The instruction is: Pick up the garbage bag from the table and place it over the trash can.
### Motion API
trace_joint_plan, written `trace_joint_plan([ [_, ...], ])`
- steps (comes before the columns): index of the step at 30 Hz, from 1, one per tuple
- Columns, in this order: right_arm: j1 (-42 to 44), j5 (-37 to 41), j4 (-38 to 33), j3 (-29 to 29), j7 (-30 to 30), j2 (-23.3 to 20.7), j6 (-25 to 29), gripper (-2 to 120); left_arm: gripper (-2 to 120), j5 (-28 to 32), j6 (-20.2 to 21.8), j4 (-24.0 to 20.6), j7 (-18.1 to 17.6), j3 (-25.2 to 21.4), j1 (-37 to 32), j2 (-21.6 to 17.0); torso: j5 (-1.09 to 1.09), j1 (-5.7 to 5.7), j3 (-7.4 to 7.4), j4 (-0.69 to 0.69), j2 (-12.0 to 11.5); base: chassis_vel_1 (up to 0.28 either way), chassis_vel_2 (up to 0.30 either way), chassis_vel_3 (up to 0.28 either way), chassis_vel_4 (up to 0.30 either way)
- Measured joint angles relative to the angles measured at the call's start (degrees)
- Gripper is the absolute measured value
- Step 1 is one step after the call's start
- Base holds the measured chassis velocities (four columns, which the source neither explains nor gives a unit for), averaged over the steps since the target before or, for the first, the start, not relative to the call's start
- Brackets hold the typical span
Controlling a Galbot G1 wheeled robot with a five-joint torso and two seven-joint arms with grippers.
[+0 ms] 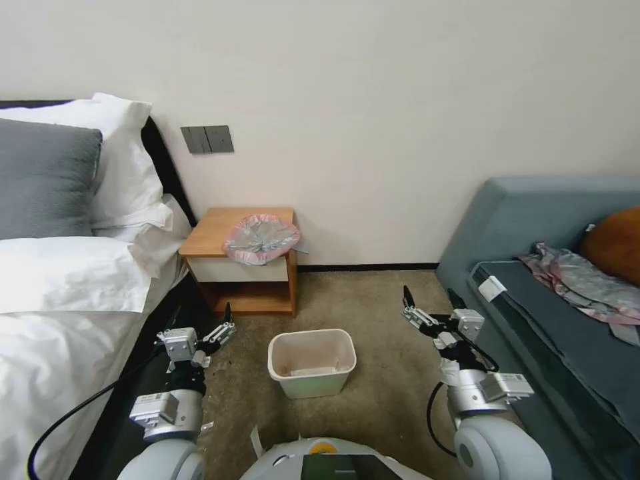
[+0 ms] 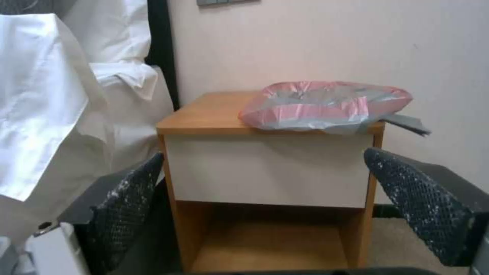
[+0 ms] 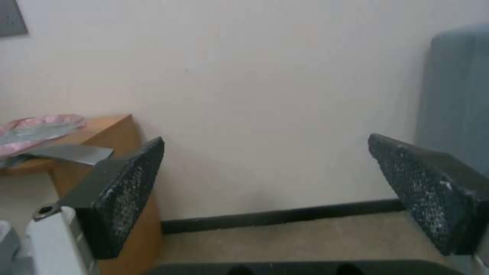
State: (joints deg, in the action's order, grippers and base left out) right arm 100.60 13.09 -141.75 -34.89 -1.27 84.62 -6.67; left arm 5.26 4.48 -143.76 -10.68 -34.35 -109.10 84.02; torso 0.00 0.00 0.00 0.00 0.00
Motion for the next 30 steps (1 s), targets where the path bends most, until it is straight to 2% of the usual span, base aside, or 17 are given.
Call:
trace_joint_plan([
  [8, -1.94, 13.25, 3.1, 1.51, -2.82, -1.47, -1.22, 100, 100, 0.75, -0.7, 0.23, -0.09, -0.73, -1.53, -0.14, 0.0, 0.0, 0.0, 0.0, 0.0, 0.0, 0.0, 0.0, 0.0],
  [9, -3.04, 19.45, 4.01, 1.91, -2.69, -2.2, -1.51, 100, 100, 1.44, -0.93, 0.28, -0.08, -1.03, -1.82, -0.23, 0.0, 0.0, 0.0, 0.0, 0.0, 0.0, 0.0, 0.0, 0.0],
  [10, -3.04, 19.45, 4.01, 1.91, -2.69, -2.2, -1.51, 100, 100, 1.44, -0.93, 0.28, -0.08, -1.03, -1.82, -0.23, 0.0, 0.0, 0.0, 0.0, 0.0, 0.0, 0.0, 0.0, 0.0],
  [13, -7.53, 35.19, 5.96, 2.66, -3.13, -3.93, -3.98, 100, 100, 2.43, -2.17, 0.35, 0.09, -1.44, -2.55, -0.83, 0.0, 0.0, 0.0, 0.0, 0.0, 0.0, 0.0, 0.0, 0.0],
  [14, -7.53, 35.19, 5.96, 2.66, -3.13, -3.93, -3.98, 100, 100, 2.43, -2.17, 0.35, 0.09, -1.44, -2.55, -0.83, 0.0, 0.0, 0.0, 0.0, 0.0, 0.0, 0.0, 0.0, 0.0],
  [16, -11.01, 43.46, 7.4, 3.25, -4.41, -5.21, -5.34, 100, 100, 3.06, -3.15, 0.38, 0.55, -1.62, -3.44, -1.24, 0.01, 0.0, 0.0, 0.0, 0.0, 0.0, 0.0, 0.0, 0.0],
  [17, -11.01, 43.46, 7.4, 3.25, -4.41, -5.21, -5.34, 100, 100, 3.06, -3.15, 0.38, 0.55, -1.62, -3.44, -1.24, 0.01, 0.0, 0.0, 0.0, 0.0, 0.0, 0.0, 0.0, 0.0],
  [20, -16.67, 54.78, 10.85, 4.81, -7.17, -7.38, -6.84, 100, 100, 4.0, -4.04, 0.42, 1.1, -1.69, -4.97, -1.23, 0.0, 0.0, 0.01, -0.01, 0.0, 0.0, 0.0, 0.0, 0.0],
  [21, -16.67, 54.78, 10.85, 4.81, -7.17, -7.38, -6.84, 100, 100, 4.0, -4.04, 0.42, 1.1, -1.69, -4.97, -1.23, 0.0, 0.0, 0.01, -0.01, 0.0, 0.0, 0.0, 0.0, 0.0],
  [24, -22.05, 62.46, 15.73, 6.92, -8.68, -8.37, -7.28, 100, 100, 5.2, -4.67, 0.44, 1.48, -2.16, -6.02, -1.57, 0.01, 0.0, 0.01, 0.01, 0.0, 0.0, 0.0, 0.0, 0.0],
  [26, -24.11, 64.85, 17.6, 7.67, -9.11, -8.39, -7.4, 100, 100, 5.51, -4.88, 0.45, 1.65, -2.32, -6.32, -1.77, 0.01, 0.0, 0.01, 0.01, 0.0, 0.0, 0.0, 0.0, 0.0],
  [27, -27.46, 68.46, 20.57, 9.03, -9.85, -8.07, -7.57, 100, 100, 5.9, -5.25, 0.45, 1.82, -2.6, -6.91, -2.08, 0.0, 0.0, 0.01, 0.0, 0.0, 0.0, 0.0, 0.0, 0.0],
  [28, -27.46, 68.46, 20.57, 9.03, -9.85, -8.07, -7.57, 100, 100, 5.9, -5.25, 0.45, 1.82, -2.6, -6.91, -2.08, 0.0, 0.0, 0.01, 0.0, 0.0, 0.0, 0.0, 0.0, 0.0],
  [30, -33.92, 72.11, 26.6, 11.94, -10.35, -6.19, -7.67, 100, 100, 6.14, -5.7, 0.47, 2.19, -2.83, -7.69, -2.4, 0.0, 0.0, 0.01, 0.02, 0.0, 0.0, 0.0, 0.0, 0.0],
])
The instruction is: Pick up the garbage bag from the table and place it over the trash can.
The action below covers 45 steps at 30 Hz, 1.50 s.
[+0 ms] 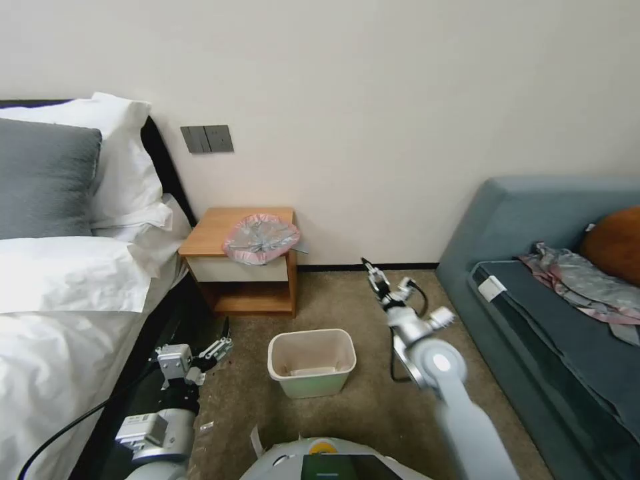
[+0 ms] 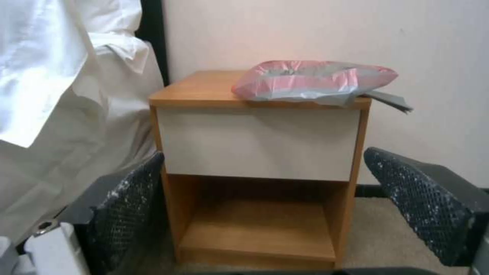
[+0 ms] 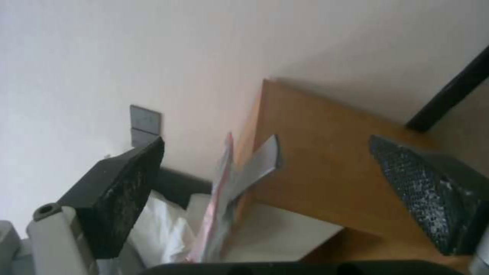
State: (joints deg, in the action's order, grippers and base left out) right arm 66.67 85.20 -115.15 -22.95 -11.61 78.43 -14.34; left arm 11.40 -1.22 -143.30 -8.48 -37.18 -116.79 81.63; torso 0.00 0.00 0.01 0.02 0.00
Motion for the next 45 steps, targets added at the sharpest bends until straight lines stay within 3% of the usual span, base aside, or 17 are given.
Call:
trace_joint_plan([
  [7, -8.85, 6.35, 12.46, 4.18, 0.88, 3.64, -1.02, 100, 100, -0.05, -0.55, 0.03, 1.0, -0.02, -0.48, 0.62, 0.0, 0.0, 0.0, -0.02, 0.0, 0.0, 0.0, 0.0, 0.0],
  [15, -13.66, 15.58, 20.87, 5.32, 2.9, 4.04, -5.21, 100, 100, -0.1, -1.16, 0.05, 1.43, -0.06, -1.5, 0.9, 0.0, 0.0, 0.0, -0.03, 0.0, 0.0, 0.0, 0.0, 0.0],
  [31, -22.99, 10.83, 37.91, 7.29, 13.17, 8.48, -7.31, 100, 100, -0.03, -2.77, 0.05, 2.96, -0.03, -2.33, 1.49, 0.0, 0.0, 0.0, -0.02, 0.0, 0.0, 0.0, 0.0, 0.0],
  [45, -29.87, 9.64, 47.98, 9.23, 19.29, 10.78, -7.72, 100, 100, -0.22, -3.53, 0.06, 3.82, 0.26, -1.36, 3.07, 0.0, 0.0, 0.0, -0.02, 0.0, 0.0, 0.0, 0.0, 0.0],
])
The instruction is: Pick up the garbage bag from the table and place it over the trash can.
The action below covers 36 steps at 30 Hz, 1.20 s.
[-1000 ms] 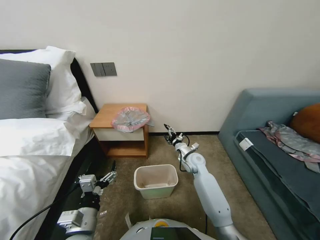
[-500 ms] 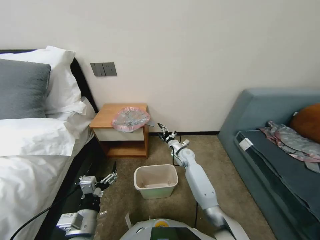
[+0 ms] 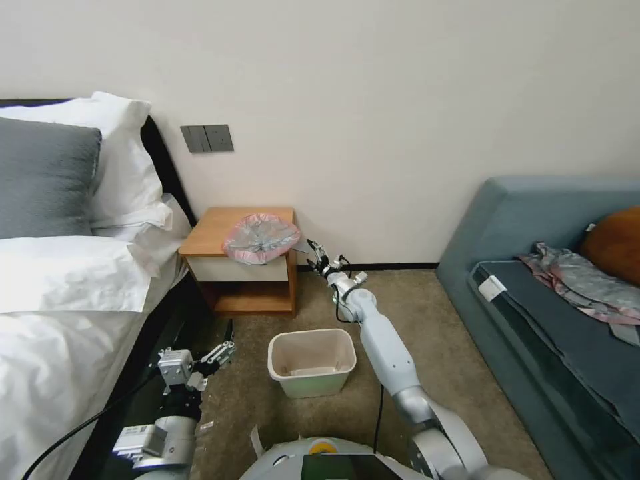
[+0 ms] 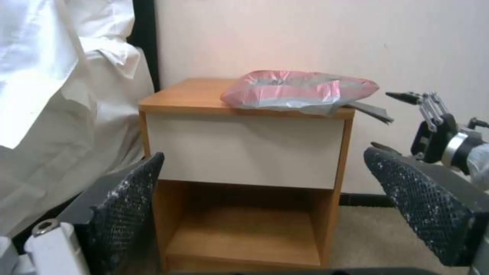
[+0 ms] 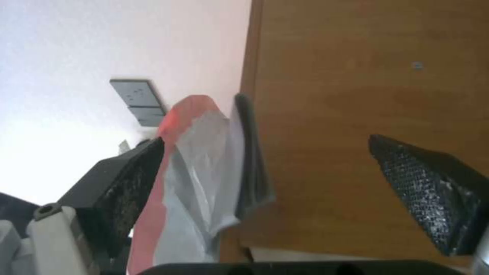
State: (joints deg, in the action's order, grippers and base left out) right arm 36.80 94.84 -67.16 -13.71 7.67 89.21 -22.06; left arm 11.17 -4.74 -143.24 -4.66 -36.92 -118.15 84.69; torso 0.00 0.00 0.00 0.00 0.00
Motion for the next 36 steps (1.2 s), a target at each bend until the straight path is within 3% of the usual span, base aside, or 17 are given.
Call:
trace_joint_plan([
  [6, -2.03, 0.11, 2.46, 0.64, 0.83, 0.31, 0.0, 98, 100, -0.12, -0.21, 0.0, 0.34, 0.01, -0.04, 0.47, 0.0, 0.0, 0.0, 0.0, 0.0, 0.0, 0.0, 0.0, 0.0],
  [19, -1.07, 0.33, 0.91, 1.9, 1.56, 0.08, 0.18, 54, 100, -1.35, -0.82, 0.0, 0.67, 0.23, -0.44, 1.64, 0.0, 0.0, 0.0, 0.0, 0.0, 0.0, 0.0, 0.0, 0.0],
  [22, -1.08, 0.3, 0.76, 1.62, 1.27, 0.36, 0.32, 38, 100, -1.54, -1.07, 0.0, 0.71, 0.22, -0.53, 1.72, 0.0, -0.01, 0.0, -0.01, 0.0, 0.0, 0.0, 0.0, 0.0],
  [26, -1.11, 0.14, 0.7, 1.6, 1.16, 0.46, 0.41, 28, 100, -1.65, -1.17, 0.0, 0.84, 0.3, -0.57, 1.94, 0.0, -0.01, 0.0, 0.0, 0.0, 0.0, 0.0, 0.0, 0.0],
  [30, -0.9, 0.09, -0.13, 1.59, 0.91, 0.43, 0.48, 8, 100, -1.74, -1.43, 0.0, 0.89, 0.27, -0.61, 1.93, 0.0, -0.01, 0.0, 0.0, 0.0, 0.0, 0.0, 0.0, 0.0],
  [33, -0.57, 0.24, -0.86, 1.49, 0.46, 0.32, 0.49, 1, 100, -1.76, -1.53, 0.0, 0.89, 0.27, -0.59, 1.91, 0.0, -0.01, 0.0, 0.0, 0.0, 0.0, 0.0, 0.0, 0.0],
  [36, 0.12, 1.47, -2.57, 1.35, -0.74, -0.04, 0.49, 0, 100, -1.85, -1.55, 0.0, 0.88, 0.27, -0.51, 1.96, 0.0, -0.01, -0.01, 0.0, 0.0, 0.0, 0.0, 0.0, 0.0],
])
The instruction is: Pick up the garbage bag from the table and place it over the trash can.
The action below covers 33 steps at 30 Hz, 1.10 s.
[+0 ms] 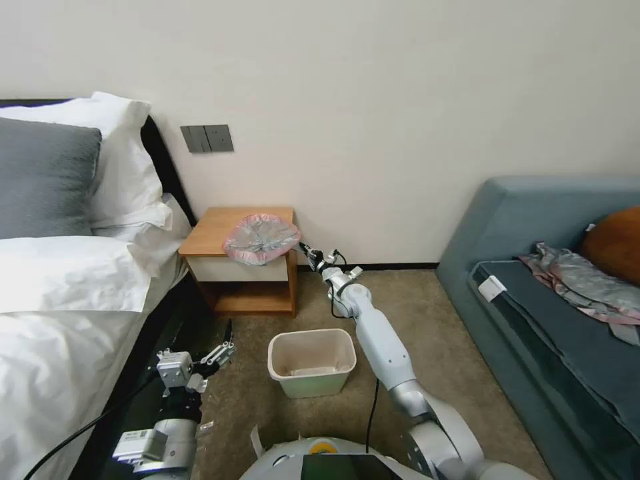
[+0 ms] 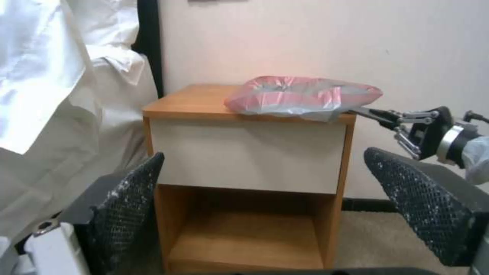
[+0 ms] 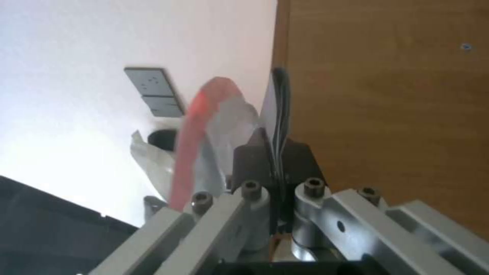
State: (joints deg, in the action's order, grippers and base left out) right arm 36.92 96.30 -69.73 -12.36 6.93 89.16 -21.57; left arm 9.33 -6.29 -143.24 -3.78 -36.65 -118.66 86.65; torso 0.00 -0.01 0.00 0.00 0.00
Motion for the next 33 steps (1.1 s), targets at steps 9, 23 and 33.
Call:
trace_joint_plan([
  [9, 4.68, 4.76, -10.99, 0.66, -6.12, -3.27, 0.37, 0, 100, -0.42, -0.13, 0.0, -0.07, 0.17, 0.47, -0.15, 0.0, 0.0, 0.0, 0.0, 0.0, 0.0, 0.0, 0.0, 0.0],
  [23, 14.75, 4.15, -30.44, 6.85, -16.94, -10.87, 5.63, 0, 100, 1.24, -0.22, 0.0, -0.28, 0.57, 3.24, -1.9, 0.0, 0.0, 0.0, 0.0, 0.0, 0.0, 0.0, 0.0, 0.0],
  [33, 20.14, -0.93, -43.16, 12.7, -23.15, -17.51, 8.55, 0, 100, 2.54, -0.24, 0.0, -0.41, 0.22, 4.92, -3.61, 0.0, 0.01, 0.0, -0.01, 0.0, 0.0, 0.0, 0.0, 0.0],
])
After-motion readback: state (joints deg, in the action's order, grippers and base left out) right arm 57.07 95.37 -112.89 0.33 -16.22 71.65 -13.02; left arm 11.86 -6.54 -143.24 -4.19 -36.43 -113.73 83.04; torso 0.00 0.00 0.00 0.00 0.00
